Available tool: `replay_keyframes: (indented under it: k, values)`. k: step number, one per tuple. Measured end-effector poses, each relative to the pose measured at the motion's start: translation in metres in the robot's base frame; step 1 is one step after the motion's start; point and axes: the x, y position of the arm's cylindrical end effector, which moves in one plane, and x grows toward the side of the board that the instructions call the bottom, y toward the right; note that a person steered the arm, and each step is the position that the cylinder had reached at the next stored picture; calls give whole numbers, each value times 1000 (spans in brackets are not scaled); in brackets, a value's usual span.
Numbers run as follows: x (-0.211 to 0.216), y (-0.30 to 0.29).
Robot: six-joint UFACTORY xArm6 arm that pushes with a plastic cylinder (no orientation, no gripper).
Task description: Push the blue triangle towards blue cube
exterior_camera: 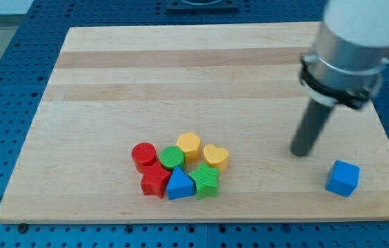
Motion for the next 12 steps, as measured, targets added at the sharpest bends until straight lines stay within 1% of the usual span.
replay_keyframes:
  k: [1, 2, 3, 4, 5, 6, 7, 8, 10, 11, 12]
  values:
    - [-59, -70]
    - [-79, -175]
    - [-75, -282]
    - [-32, -373]
    - [38, -392]
    - [92, -368]
    - [108, -311]
    - [106, -256]
    - [76, -153]
    - [73, -142]
    - [79, -173]
